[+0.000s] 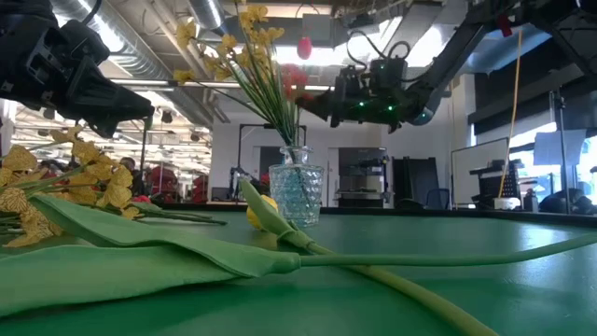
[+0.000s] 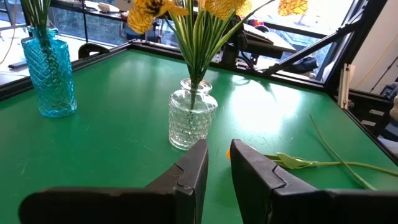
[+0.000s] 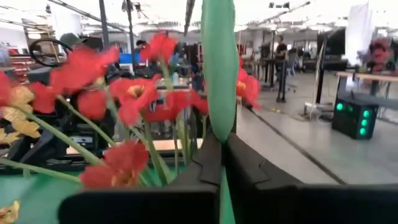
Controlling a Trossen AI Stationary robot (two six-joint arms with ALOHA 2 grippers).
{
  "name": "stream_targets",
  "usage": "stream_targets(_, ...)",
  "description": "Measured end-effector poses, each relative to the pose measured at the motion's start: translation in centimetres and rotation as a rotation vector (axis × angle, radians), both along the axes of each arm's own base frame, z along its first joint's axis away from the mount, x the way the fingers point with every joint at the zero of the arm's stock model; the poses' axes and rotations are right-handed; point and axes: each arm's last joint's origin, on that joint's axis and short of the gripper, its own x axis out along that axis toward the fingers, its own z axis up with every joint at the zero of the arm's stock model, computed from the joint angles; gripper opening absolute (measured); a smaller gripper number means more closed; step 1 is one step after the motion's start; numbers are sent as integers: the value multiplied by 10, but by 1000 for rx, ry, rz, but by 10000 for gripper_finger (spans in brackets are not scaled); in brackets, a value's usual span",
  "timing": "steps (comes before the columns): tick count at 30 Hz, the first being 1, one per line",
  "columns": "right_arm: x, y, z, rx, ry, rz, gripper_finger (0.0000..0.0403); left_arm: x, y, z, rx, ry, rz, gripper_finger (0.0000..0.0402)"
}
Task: Sort flowers into vase by color
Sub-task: Put the bottom red tulip into the blue vase, then put the red flowers into the blue vase
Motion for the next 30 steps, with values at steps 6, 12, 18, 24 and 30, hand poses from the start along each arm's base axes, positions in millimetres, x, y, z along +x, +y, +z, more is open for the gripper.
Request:
stream_targets(6, 2, 2, -3, 43, 34, 26, 73, 0, 0, 0, 0, 0, 0, 66)
stream_targets(12, -1, 0, -6, 146, 70, 66, 170, 0, 0, 0, 0, 0, 0, 66)
stream_targets(18, -8, 2, 1, 272, 132, 213, 241, 0, 0, 0, 0, 0, 0, 66)
stream_targets(24, -20, 9, 17, 392, 236, 243, 255, 0, 0, 0, 0, 0, 0, 66)
stream_targets(30, -40, 24, 44, 327, 339, 112, 243, 0, 0, 0, 0, 0, 0, 66)
